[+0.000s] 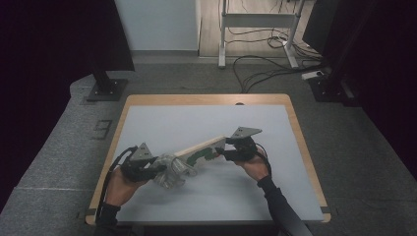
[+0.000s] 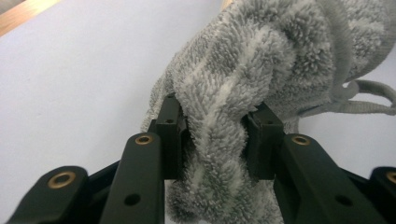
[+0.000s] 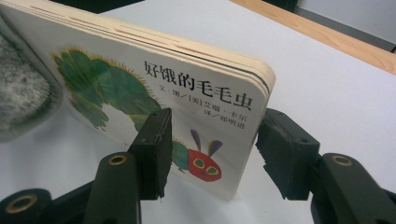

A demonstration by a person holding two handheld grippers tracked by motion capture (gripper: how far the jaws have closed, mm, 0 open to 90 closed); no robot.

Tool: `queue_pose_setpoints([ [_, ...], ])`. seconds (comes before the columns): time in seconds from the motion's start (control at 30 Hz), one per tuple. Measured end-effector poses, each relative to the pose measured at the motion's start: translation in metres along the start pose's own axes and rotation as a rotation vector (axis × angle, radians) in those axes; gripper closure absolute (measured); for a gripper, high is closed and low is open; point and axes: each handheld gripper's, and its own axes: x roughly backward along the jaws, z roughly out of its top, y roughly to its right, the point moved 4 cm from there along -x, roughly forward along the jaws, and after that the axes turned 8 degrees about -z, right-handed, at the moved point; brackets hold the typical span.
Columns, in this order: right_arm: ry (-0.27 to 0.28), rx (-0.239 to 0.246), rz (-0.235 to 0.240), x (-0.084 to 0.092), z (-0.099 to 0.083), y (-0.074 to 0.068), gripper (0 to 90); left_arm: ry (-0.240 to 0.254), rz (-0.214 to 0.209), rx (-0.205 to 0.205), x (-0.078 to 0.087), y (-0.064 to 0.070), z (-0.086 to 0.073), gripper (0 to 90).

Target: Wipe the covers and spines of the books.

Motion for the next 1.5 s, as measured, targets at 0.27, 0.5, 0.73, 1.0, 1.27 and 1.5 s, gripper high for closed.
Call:
queue_pose_setpoints([
  [0.27, 0.006, -0.005, 0.002, 0.0, -0.001, 0.0, 45.0, 0.014, 0.058, 0.056, 0.022, -0.016, -0.009, 63.5],
  [0.5, 0.008, -0.009, 0.005, 0.0, -0.001, 0.0, 45.0, 0.016, 0.11, 0.114, 0.034, -0.039, -0.014, 63.5],
  [0.73, 0.002, -0.005, 0.003, 0.0, 0.0, 0.0, 44.7, -0.002, 0.161, 0.142, 0.034, -0.061, -0.007, 63.5],
  [1.0, -0.003, -0.004, 0.006, 0.001, 0.0, -0.001, 44.4, -0.004, 0.173, 0.196, 0.017, -0.085, -0.003, 63.1],
  [1.27, -0.001, -0.007, 0.008, 0.002, -0.001, -0.001, 44.3, -0.013, 0.186, 0.262, -0.009, -0.106, -0.018, 62.0],
  [1.5, -0.002, -0.006, 0.005, 0.001, 0.0, -0.001, 44.2, -0.032, 0.19, 0.322, -0.03, -0.117, -0.043, 61.2],
])
